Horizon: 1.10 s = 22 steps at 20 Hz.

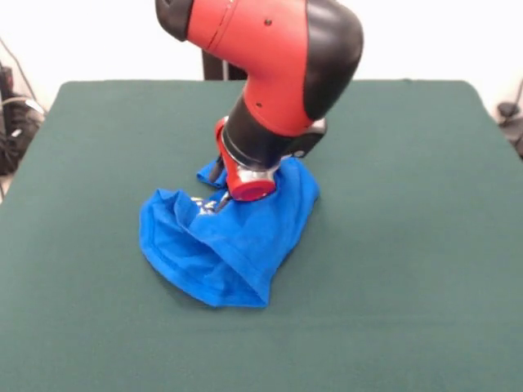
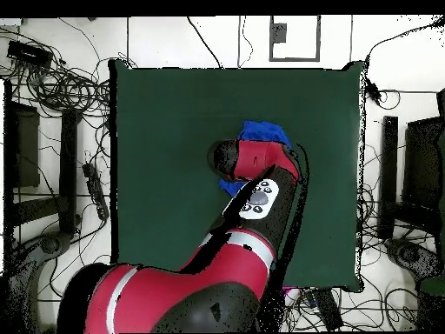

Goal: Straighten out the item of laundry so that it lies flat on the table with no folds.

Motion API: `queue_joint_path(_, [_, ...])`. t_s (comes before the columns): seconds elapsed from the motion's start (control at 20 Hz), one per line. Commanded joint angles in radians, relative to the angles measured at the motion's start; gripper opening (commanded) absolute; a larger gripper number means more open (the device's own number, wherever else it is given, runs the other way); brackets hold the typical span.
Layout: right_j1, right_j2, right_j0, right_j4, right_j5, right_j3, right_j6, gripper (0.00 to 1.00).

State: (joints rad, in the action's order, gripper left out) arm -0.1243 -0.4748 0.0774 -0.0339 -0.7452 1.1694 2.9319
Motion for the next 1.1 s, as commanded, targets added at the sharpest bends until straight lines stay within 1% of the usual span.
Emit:
queue_joint_path(0.05, [-0.088, 0.293, 0.01, -0.143, 0.182, 0.15, 0.084, 1.0])
queue_joint_path(0.15, [-0.111, 0.348, -0.013, -0.166, 0.211, 0.181, 0.066, 1.0])
queue_joint_path(0.3, [-0.133, 0.4, -0.033, -0.189, 0.257, 0.212, 0.06, 1.0])
queue_joint_path(0.45, [-0.162, 0.465, -0.068, -0.197, 0.312, 0.255, 0.029, 1.0])
queue_joint_path(0.55, [-0.18, 0.509, -0.097, -0.196, 0.307, 0.282, -0.006, 1.0])
queue_joint_path(0.65, [-0.196, 0.527, -0.117, -0.185, 0.218, 0.292, -0.059, 1.0])
queue_joint_path(0.7, [-0.2, 0.525, -0.126, -0.168, 0.128, 0.282, -0.1, 1.0])
queue_joint_path(0.75, [-0.197, 0.516, -0.127, -0.141, 0.036, 0.259, -0.133, 1.0])
queue_joint_path(0.9, [-0.152, 0.463, -0.11, -0.069, -0.095, 0.175, -0.158, 1.0])
queue_joint_path(1.0, [-0.132, 0.432, -0.102, -0.031, -0.142, 0.137, -0.162, 1.0])
queue_joint_path(1.1, [-0.119, 0.401, -0.097, 0.005, -0.132, 0.106, -0.162, 1.0])
